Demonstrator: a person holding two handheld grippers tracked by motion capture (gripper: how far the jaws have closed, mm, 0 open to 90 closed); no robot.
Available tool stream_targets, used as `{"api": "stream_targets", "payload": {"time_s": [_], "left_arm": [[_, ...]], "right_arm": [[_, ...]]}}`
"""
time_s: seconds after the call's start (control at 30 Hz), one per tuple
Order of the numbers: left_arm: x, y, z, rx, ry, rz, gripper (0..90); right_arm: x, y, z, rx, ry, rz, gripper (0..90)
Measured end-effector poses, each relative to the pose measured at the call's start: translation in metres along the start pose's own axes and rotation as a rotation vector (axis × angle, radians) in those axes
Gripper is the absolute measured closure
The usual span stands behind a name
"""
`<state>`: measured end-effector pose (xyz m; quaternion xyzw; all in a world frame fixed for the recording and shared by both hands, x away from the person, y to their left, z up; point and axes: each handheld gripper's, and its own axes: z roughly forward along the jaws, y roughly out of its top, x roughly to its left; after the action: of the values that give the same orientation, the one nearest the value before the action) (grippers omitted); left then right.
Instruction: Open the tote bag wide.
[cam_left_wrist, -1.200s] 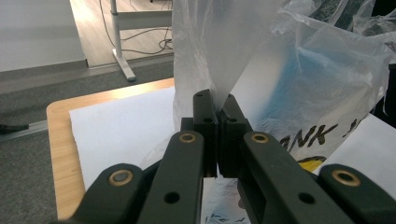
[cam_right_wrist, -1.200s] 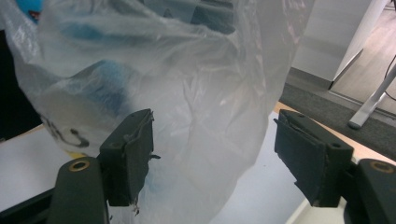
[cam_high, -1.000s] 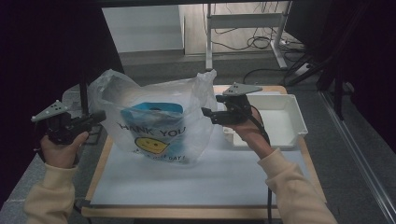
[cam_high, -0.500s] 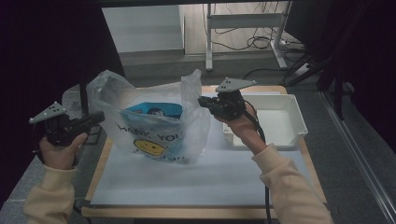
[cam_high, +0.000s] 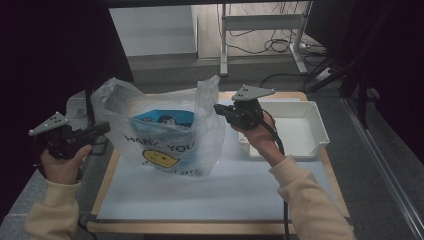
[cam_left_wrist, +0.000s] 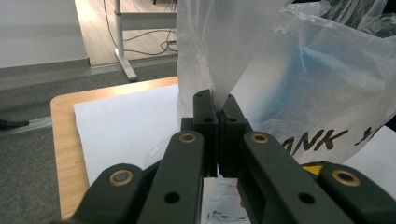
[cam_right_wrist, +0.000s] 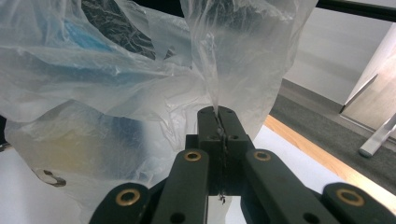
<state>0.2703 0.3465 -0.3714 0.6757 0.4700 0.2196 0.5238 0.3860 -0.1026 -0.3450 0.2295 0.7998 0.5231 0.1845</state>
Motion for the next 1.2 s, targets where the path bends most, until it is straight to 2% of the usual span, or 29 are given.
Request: {"api": "stream_targets", "payload": {"time_s": [0.4,0.73,1.0,1.2], "left_arm": [[0.003,-0.008,-0.001,0.014,0.0,-0.009,89.2],[0.006,-0.021,0.002,0.026,-0.007,-0.036,89.3],[0.008,-0.034,0.005,0.021,-0.023,-0.064,89.2],[0.007,-0.038,0.007,0.027,-0.021,-0.065,89.3]], "right_arm": [[-0.001,-0.013,-0.002,-0.004,-0.004,0.009,88.8],[-0.001,-0.024,0.008,0.02,0.0,0.019,88.9],[-0.001,-0.037,0.014,0.018,-0.001,0.04,88.8],[0.002,-0.044,0.015,0.008,-0.011,0.046,88.9]]}}
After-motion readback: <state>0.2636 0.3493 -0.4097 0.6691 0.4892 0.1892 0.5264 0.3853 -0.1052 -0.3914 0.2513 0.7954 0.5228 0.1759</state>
